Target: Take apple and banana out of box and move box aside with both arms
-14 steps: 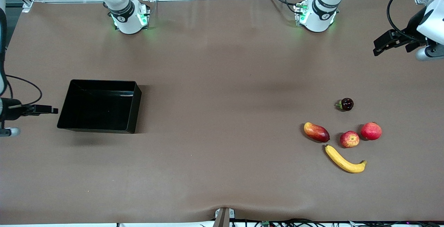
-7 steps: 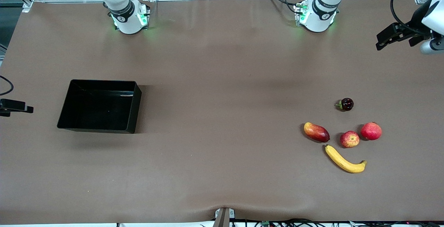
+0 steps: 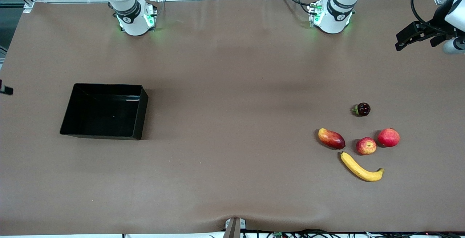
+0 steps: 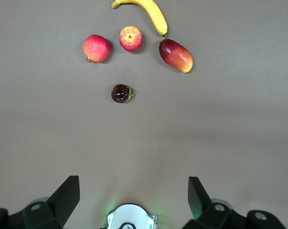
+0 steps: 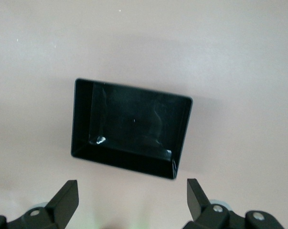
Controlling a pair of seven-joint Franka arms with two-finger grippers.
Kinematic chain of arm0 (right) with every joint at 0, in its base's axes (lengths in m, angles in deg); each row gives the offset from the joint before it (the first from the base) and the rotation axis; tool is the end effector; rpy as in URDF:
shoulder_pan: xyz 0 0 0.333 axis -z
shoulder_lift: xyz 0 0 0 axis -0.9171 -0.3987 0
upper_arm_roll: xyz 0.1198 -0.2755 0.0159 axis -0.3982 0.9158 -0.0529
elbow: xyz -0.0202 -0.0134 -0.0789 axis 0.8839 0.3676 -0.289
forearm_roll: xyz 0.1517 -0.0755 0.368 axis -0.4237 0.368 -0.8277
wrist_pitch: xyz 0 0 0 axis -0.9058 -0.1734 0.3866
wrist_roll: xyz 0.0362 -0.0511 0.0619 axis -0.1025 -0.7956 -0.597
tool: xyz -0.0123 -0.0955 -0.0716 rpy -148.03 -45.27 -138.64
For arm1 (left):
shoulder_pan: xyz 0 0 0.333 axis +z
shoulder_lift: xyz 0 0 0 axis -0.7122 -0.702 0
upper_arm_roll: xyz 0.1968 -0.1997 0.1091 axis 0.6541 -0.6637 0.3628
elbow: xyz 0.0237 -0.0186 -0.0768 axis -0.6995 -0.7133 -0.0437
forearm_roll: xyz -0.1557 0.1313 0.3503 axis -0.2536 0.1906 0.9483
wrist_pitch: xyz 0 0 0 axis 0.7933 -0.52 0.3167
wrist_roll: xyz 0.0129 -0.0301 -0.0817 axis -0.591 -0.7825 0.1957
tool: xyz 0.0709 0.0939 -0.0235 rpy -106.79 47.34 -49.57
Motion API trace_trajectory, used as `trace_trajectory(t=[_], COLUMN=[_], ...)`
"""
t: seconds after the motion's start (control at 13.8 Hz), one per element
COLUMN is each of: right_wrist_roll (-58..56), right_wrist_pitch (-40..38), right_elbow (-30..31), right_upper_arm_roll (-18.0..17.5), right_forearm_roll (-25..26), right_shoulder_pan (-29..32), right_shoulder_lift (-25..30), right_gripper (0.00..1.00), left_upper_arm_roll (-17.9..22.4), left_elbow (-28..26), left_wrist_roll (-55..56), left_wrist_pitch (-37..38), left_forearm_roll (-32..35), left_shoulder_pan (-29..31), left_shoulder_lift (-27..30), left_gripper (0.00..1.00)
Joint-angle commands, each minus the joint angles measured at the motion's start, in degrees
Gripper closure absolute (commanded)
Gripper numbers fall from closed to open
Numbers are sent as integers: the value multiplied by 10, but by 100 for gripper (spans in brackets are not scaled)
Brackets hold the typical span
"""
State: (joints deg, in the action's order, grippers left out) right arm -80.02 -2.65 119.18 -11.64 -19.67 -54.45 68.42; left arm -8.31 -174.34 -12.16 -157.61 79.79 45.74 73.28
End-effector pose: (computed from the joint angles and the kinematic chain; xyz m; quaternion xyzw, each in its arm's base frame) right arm 0.6035 -0.1577 0.6055 -0.9941 -0.0700 0.0479 0.0670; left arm 0.5180 -0.0475 0.6448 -0.9981 -0.0467 0.0363 0.0193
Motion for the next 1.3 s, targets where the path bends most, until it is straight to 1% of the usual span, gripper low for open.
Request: trace_trajectory(t=[0.0, 0.07, 0.14, 0.22, 0.36, 0.43, 0.51, 0.65, 0.87, 1.08, 1.23], right_wrist_roll=[24, 44, 57, 57, 63, 77, 85, 91, 159, 168, 177], right_wrist_pitch=[-29, -41, -46, -46, -19, -6, -3, -8, -13, -15, -10], right_elbow=[13, 16, 28, 50, 129, 163, 182, 188, 190, 194, 215], right_upper_arm_roll=[4, 10, 12, 13, 21, 22, 22, 18, 18, 4, 4], right_forearm_roll=[59, 65, 59, 57, 60, 59, 57, 57, 57, 57, 57], right_shoulder_pan=[-57, -64, -66, -71, -95, -97, -97, -97, -97, -98, -97], right_shoulder_lift=[49, 61, 70, 90, 154, 182, 196, 202, 200, 203, 219], right_gripper=[0, 0, 0, 0, 0, 0, 0, 0, 0, 0, 0], left_upper_arm_roll=[-1, -1, -1, -1, -1, -1, -1, -1, -1, -1, -1], left_elbow=[5, 5, 5, 5, 5, 5, 5, 5, 5, 6, 8], left_wrist_roll=[-2, -2, -2, -2, -2, -2, -2, -2, -2, -2, -2], left_wrist_pitch=[11, 11, 11, 11, 11, 11, 12, 12, 12, 15, 15], left_forearm_roll=[3, 3, 3, 3, 3, 3, 3, 3, 3, 3, 3], left_shoulder_pan=[2, 3, 3, 3, 3, 3, 3, 3, 2, 3, 3], left_shoulder_lift=[5, 5, 5, 5, 5, 5, 5, 5, 5, 5, 5], left_gripper=[0, 0, 0, 0, 0, 0, 0, 0, 0, 0, 0])
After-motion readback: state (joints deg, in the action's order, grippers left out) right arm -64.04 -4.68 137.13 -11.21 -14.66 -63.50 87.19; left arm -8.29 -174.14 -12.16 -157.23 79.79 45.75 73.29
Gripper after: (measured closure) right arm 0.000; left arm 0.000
